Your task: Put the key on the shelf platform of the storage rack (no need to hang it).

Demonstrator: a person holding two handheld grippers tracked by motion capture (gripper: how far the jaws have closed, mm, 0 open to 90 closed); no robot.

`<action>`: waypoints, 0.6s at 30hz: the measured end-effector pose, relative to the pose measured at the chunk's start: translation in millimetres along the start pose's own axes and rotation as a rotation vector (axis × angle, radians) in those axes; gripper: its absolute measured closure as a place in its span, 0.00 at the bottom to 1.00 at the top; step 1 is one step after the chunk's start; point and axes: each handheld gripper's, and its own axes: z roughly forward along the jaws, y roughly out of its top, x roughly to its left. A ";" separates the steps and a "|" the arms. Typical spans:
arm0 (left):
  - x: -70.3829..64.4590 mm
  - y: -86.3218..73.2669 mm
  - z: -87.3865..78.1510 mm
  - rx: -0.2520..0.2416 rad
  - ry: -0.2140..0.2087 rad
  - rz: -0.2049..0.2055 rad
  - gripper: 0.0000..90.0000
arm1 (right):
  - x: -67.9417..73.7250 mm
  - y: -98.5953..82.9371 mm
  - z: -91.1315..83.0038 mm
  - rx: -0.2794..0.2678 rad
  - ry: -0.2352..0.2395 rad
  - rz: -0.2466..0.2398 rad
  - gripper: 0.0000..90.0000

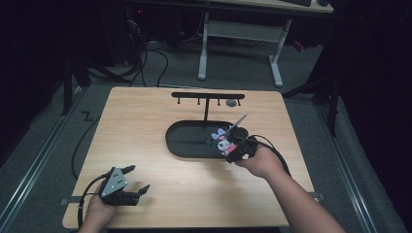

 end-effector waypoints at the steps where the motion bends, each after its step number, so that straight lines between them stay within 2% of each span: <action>1: 0.0 0.0 0.0 0.000 0.000 0.000 0.17 | -0.7 3.2 0.9 0.001 -0.002 0.002 0.53; 18: -0.3 -0.3 0.7 0.000 -0.005 0.002 0.17 | -5.6 44.0 24.5 -0.005 -0.022 0.003 0.53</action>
